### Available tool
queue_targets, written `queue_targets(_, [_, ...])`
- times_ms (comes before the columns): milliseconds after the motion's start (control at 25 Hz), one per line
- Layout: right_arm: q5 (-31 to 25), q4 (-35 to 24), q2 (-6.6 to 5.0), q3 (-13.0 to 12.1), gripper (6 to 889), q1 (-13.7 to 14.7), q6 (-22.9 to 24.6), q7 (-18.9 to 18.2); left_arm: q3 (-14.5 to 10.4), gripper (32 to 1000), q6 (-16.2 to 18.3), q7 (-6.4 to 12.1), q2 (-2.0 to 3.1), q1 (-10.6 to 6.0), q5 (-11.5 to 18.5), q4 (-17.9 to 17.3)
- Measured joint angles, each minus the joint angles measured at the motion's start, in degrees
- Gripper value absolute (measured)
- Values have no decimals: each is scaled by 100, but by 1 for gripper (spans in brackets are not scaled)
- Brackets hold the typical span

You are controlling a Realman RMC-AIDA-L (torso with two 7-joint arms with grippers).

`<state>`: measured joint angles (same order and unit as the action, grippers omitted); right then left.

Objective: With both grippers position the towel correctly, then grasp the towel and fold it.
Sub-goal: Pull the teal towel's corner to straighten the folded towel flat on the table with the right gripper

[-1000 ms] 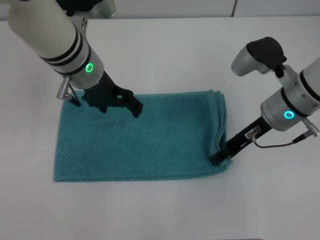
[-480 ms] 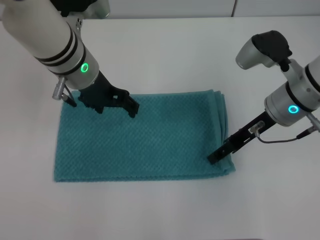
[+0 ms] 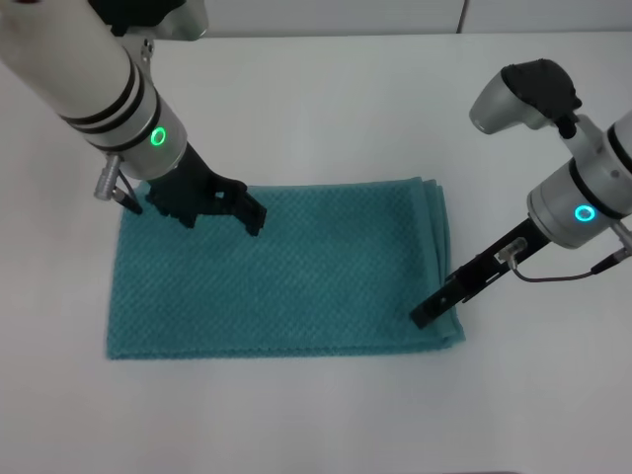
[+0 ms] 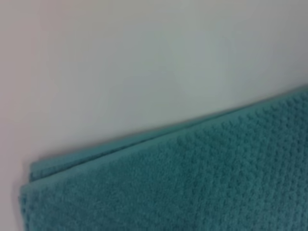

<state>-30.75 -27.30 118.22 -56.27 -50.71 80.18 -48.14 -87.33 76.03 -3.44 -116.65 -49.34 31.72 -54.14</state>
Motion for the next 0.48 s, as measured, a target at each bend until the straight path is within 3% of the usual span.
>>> queue_targets(120, [9,-284,-2,-23,866,74,120,158,94,894,69,29,17,37,-49,-39])
queue_targets(320, [11,-748,-38,-27,866,151,335,423,403,894,242,122,-30,166,-298,-244])
queue_targets(480, [49,-906,-141,-33,865,140,438,655,460,894,284,127,-1,226,-311,-303])
